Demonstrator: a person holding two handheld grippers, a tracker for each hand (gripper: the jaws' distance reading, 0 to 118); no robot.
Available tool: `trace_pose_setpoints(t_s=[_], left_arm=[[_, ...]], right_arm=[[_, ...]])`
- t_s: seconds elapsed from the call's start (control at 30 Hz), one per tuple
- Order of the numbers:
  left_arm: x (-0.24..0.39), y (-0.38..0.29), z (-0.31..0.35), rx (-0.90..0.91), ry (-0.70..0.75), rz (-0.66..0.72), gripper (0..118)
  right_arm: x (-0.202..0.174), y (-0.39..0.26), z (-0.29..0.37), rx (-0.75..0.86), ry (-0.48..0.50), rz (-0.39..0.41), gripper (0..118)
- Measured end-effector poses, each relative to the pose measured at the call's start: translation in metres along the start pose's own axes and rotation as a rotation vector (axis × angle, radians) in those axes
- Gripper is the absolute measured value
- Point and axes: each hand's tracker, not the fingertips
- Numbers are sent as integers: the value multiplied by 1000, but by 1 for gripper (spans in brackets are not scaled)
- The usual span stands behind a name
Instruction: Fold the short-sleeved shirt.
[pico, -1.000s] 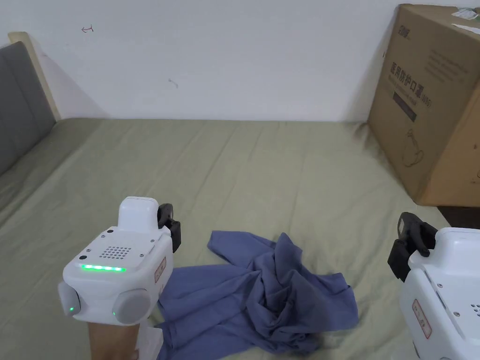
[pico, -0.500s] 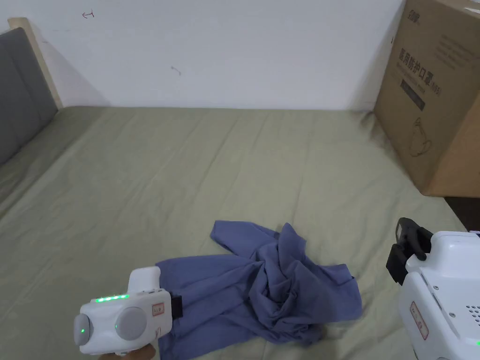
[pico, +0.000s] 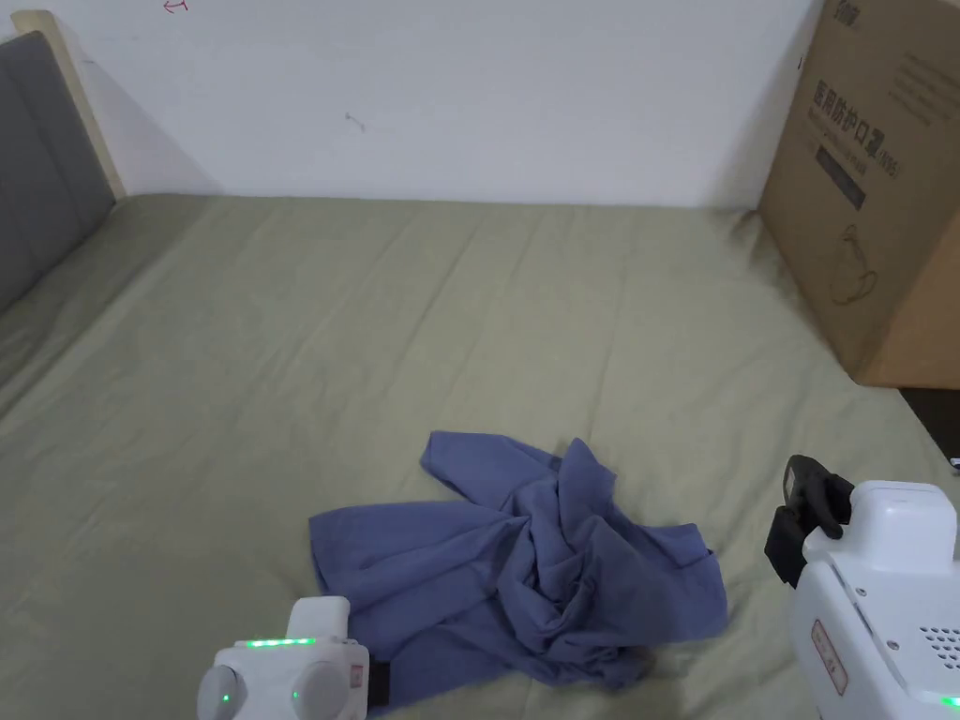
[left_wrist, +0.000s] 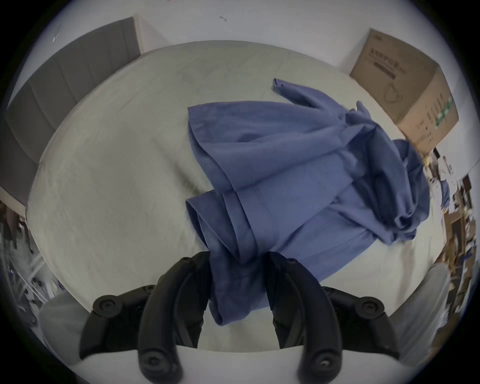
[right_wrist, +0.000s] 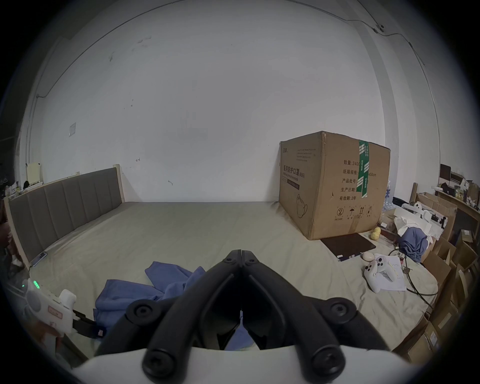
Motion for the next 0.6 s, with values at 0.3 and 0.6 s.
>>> trace_pose_setpoints(t_s=[0.3,0.6], left_arm=[[-11,8,34,161,-133,9,4],[-14,31,62,273,-234,-6,4]], right_arm=[[16,-24,-64,-281,-30,-15,22],[24,-92,-181,-631,17,-65,111]])
